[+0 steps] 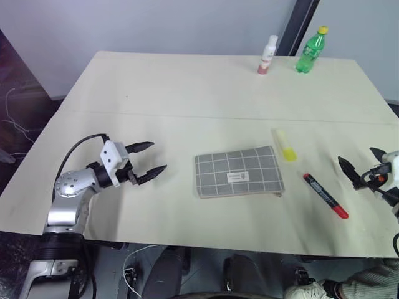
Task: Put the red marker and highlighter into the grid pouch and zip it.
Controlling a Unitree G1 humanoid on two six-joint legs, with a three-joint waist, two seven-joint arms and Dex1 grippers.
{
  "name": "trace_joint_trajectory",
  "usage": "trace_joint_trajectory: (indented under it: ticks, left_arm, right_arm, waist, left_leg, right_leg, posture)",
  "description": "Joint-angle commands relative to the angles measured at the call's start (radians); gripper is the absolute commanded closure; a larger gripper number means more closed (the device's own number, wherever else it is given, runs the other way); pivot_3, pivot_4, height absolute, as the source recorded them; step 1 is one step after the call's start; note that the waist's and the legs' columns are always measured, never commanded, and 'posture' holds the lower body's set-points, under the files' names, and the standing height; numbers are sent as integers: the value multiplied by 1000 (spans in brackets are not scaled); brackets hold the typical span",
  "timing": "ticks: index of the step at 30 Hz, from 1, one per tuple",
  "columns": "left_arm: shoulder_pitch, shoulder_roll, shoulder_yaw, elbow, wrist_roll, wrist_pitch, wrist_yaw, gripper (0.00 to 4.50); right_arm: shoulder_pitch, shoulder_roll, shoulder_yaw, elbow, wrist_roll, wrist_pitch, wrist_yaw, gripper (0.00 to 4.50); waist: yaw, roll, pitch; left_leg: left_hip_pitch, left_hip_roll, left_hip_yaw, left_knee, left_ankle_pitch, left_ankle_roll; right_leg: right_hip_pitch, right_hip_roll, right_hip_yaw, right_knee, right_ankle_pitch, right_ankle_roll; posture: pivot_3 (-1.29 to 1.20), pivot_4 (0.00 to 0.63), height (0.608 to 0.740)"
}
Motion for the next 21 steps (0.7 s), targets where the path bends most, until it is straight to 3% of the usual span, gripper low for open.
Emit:
trace_joint_trajectory:
  ticks: [1,4,8,11,15,21]
  left_arm:
    - [-3,10,-6,-1,22,-46,-1,309]
    - [-24,8,-27,29,87,-155,9,309]
    - [-44,11,-78,77,146,-284,-19,309]
    - [-63,10,-137,118,224,-437,-21,309]
    - [-93,-1,-200,157,279,-591,-12,309]
    - [-168,-4,-264,274,374,-785,42,309]
  right_arm:
    - [-7,-3,-13,-82,44,35,17,812]
    - [-1,25,32,-252,96,121,28,2399]
    - [2,94,191,-519,99,216,16,4466]
    - [-22,160,364,-628,-1,245,-35,4466]
    - [-57,199,451,-552,-150,254,-136,4466]
    - [-17,111,550,-511,-341,186,-122,4466]
  waist:
    - [0,0,0]
    - [-1,0,0]
    - [-3,0,0]
    - [-2,0,0]
    - [9,0,0]
    - [30,0,0]
  left_leg:
    - [0,0,0,0,0,0]
    - [0,0,0,0,0,0]
    - [0,1,0,-1,0,0]
    - [0,0,0,-4,0,0]
    - [-3,-1,1,-5,0,-1]
    - [-4,-2,2,-5,1,-2]
  right_leg:
    - [0,0,0,0,0,0]
    - [0,0,0,0,0,0]
    - [-1,0,0,0,0,0]
    - [-2,0,1,-1,0,-1]
    - [-6,0,1,-2,-1,-2]
    - [-7,0,2,-2,1,2]
  posture:
    - [0,150,740]
    - [0,150,740]
    - [0,150,740]
    - [0,150,740]
    - [0,150,740]
    - [0,150,740]
